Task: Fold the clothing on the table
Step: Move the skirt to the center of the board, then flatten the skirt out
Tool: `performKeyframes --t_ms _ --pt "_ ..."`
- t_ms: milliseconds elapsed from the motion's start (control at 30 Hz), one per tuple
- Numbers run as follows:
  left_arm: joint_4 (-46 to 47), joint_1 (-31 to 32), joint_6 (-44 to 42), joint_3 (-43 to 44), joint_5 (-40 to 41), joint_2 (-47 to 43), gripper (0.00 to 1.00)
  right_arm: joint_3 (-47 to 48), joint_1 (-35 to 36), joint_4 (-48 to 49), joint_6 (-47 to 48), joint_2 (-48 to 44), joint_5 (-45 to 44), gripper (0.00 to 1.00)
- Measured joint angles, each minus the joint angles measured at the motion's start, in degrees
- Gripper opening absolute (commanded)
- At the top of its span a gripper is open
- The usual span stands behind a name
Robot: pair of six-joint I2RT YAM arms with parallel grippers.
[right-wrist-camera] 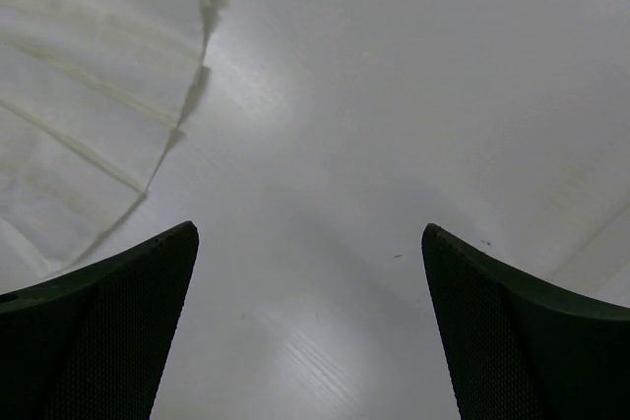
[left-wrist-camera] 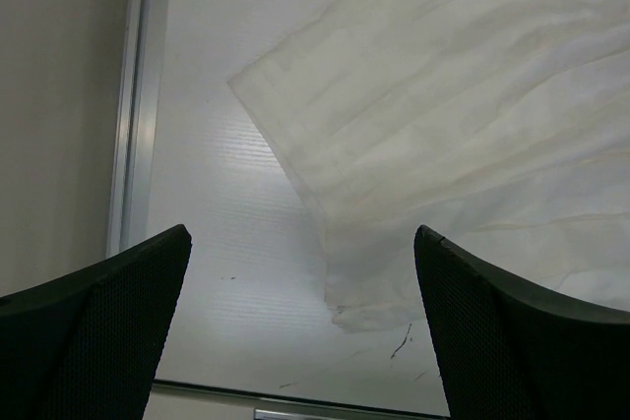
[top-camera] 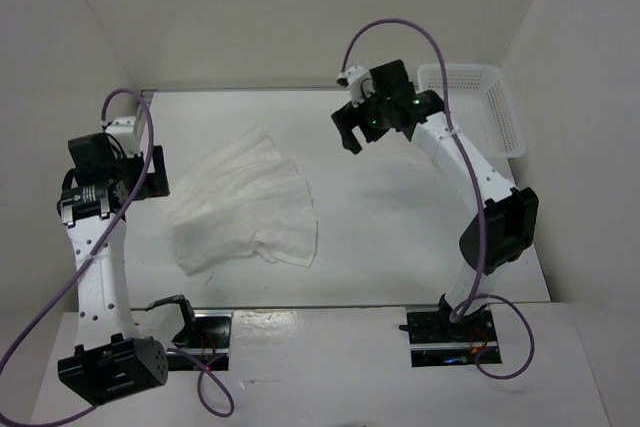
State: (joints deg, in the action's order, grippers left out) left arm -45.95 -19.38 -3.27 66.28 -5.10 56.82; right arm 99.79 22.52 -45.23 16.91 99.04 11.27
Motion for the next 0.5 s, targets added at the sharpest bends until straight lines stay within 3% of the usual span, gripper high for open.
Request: performKeyframes --t_ms 167,300,500 --pt "0.37 0.00 0.46 -0.33 6.64 3.43 0.98 -5.62 8.41 -0.09 2.03 -2.89 -5.20 0.98" --pt "1.05 0.00 1.92 -0.35 11.78 11.74 0.92 -8.52 7.76 0.04 2.54 -3.54 -10.32 0.98" --pt "2.32 0.02 3.98 -0.31 17.25 23.50 0.92 -15.82 6.84 0.13 3.65 -8.76 -17.70 0.98"
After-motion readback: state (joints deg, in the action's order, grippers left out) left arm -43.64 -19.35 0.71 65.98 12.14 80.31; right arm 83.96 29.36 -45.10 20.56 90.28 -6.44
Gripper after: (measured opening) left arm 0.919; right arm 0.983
